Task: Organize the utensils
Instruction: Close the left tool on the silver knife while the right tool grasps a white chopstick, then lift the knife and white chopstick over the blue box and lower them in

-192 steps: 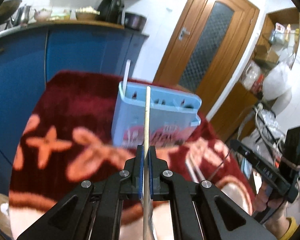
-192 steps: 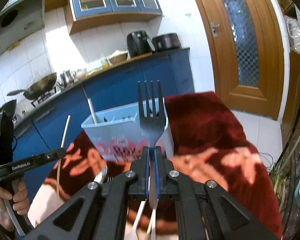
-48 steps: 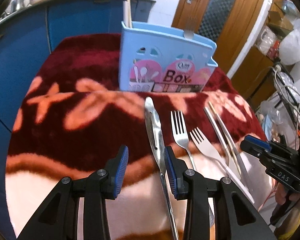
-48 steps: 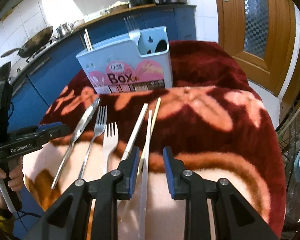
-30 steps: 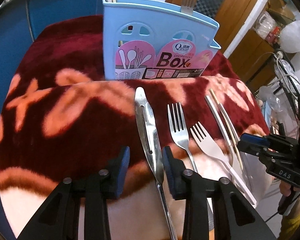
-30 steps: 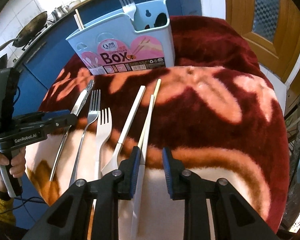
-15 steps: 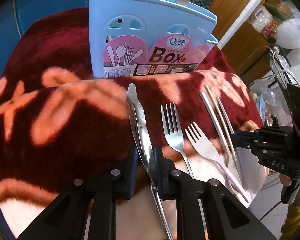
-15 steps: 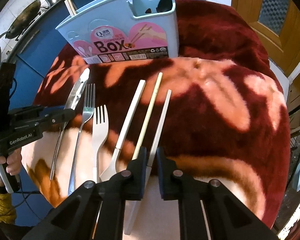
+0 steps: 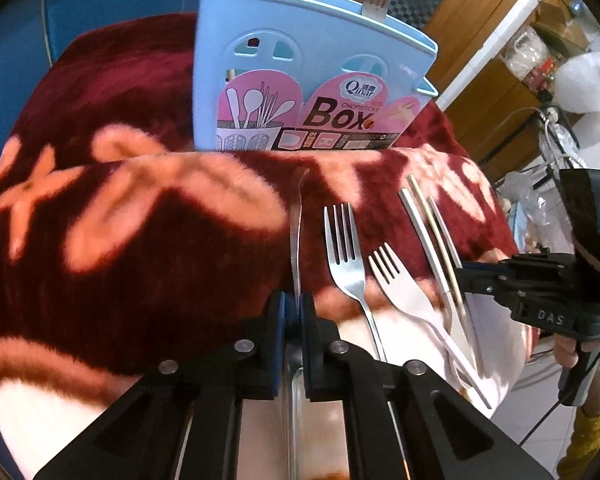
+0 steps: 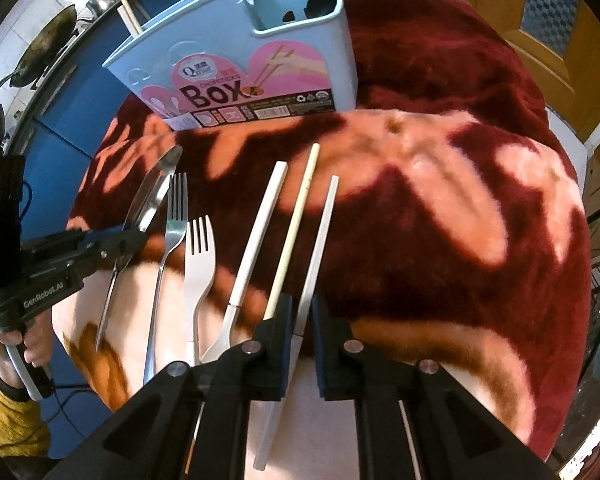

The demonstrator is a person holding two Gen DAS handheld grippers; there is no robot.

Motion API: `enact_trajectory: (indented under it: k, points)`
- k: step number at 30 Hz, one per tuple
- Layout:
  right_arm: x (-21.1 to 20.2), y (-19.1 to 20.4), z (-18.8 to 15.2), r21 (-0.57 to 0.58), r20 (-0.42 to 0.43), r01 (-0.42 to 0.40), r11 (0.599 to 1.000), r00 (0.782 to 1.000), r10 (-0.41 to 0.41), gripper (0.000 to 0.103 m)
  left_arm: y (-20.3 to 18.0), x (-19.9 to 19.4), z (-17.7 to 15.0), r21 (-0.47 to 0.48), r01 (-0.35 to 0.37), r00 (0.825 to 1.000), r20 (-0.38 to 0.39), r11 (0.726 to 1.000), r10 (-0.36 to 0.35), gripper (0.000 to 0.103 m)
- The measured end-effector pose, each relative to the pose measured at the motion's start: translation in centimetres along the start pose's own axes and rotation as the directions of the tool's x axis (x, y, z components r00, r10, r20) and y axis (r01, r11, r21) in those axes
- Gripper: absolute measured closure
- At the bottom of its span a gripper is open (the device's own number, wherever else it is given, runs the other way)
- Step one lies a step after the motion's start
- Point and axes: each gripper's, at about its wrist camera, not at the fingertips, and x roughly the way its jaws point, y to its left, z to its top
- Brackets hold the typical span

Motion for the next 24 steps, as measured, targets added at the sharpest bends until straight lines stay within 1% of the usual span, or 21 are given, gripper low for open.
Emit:
enact_trajectory:
  k: [1, 4, 7, 11, 15, 19, 21, 23, 24]
  points:
    - [0.0, 0.1, 0.0, -0.002, 0.004, 0.003, 1.000, 1.000, -0.003, 0.093, 0.1, -0.1, -0.2, -0.009, 0.009, 1.000, 0.002, 1.000, -0.009, 0.096]
    - [-0.4, 0.5, -0.5, -0.016, 0.032, 0.029, 0.999, 0.999, -0.028, 0.096, 0.6, -0.5, -0.8, -0.023, 0.020, 1.000, 0.011, 1.000, -0.019, 0.096]
    - [-0.8, 0.8, -0.9, -0.008, 0.070, 0.025, 1.000, 0.997, -0.025, 0.096, 1.0, -1.1, -1.2, -0.042, 0.037, 0.999, 0.029, 0.998, -0.036, 0.096]
    - [-1.8, 1.1, -1.4, 0.007, 0.132, -0.003, 1.000, 0.991, 0.002, 0.096, 1.4, -2.4, -1.5, -0.061, 0.059, 0.994, 0.096, 0.996, -0.053, 0.096]
    - [-3.3, 1.8, -1.7, 0.007, 0.220, -0.009, 1.000, 0.976, 0.007, 0.096, 1.5, -3.7, -1.3, -0.067, 0.063, 0.984, 0.171, 0.996, -0.050, 0.096]
    - [-4.8, 2.4, -1.7, -0.002, 0.336, -0.027, 1.000, 0.942, 0.026, 0.096, 1.2, -5.3, -0.6, -0.049, 0.056, 0.964, 0.261, 0.997, -0.041, 0.096]
    - [-5.6, 2.5, -1.7, -0.007, 0.398, -0.041, 0.999, 0.917, 0.041, 0.096, 0.9, -6.0, -0.3, -0.046, 0.066, 0.953, 0.301, 0.997, -0.049, 0.096]
    - [-6.4, 2.7, -1.6, -0.016, 0.454, -0.045, 0.999, 0.890, 0.048, 0.096, 0.8, -6.9, 0.1, -0.041, 0.072, 0.935, 0.351, 0.997, -0.053, 0.096]
    - [-6.5, 3.4, -1.2, -0.022, 0.476, -0.043, 0.999, 0.878, 0.048, 0.096, 0.7, -7.3, 0.3, -0.037, 0.072, 0.926, 0.374, 0.997, -0.053, 0.096]
